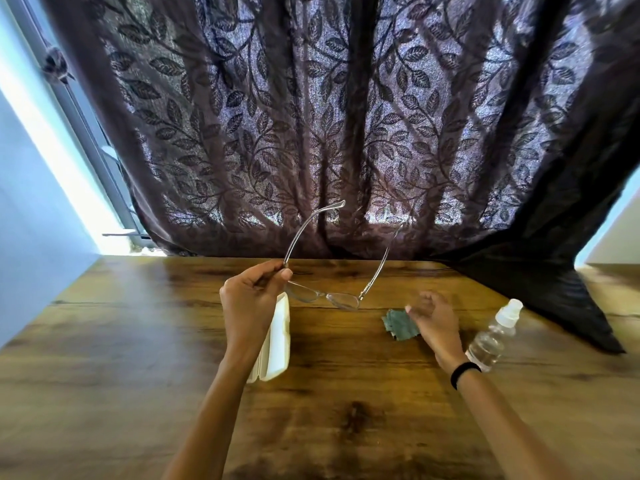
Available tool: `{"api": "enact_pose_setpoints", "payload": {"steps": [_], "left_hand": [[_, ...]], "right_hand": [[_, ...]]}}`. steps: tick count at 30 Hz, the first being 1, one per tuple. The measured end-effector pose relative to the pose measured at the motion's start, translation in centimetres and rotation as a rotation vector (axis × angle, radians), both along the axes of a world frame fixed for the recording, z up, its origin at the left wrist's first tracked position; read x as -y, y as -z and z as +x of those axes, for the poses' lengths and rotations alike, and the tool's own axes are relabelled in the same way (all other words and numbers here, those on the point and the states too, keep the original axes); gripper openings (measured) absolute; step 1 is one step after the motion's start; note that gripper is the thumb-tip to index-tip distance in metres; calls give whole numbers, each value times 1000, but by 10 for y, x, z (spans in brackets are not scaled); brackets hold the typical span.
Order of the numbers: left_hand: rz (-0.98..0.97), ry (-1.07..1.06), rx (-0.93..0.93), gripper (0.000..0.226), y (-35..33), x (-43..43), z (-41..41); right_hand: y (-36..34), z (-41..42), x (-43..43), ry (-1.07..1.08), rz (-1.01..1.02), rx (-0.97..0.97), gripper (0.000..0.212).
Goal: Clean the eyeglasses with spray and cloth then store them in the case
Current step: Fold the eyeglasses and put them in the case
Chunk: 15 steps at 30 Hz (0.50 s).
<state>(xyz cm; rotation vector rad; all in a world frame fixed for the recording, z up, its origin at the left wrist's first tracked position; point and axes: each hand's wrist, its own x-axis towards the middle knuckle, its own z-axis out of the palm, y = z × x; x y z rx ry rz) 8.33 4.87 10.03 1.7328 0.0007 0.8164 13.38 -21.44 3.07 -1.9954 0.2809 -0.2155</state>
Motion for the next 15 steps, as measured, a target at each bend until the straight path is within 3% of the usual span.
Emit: {"api": "enact_pose_setpoints", "payload": {"steps": [3,7,15], "left_hand": [[-1,3,1,26,-1,2,2],[-17,14,-7,25,0,4,5],[-197,99,-84,20,11,10,5]], "right_hand": [[-22,-9,-8,-91,194,209,28],[-51,-20,-22,-328,619,182,25],[-49,-32,-43,-305,616,297,21]]}}
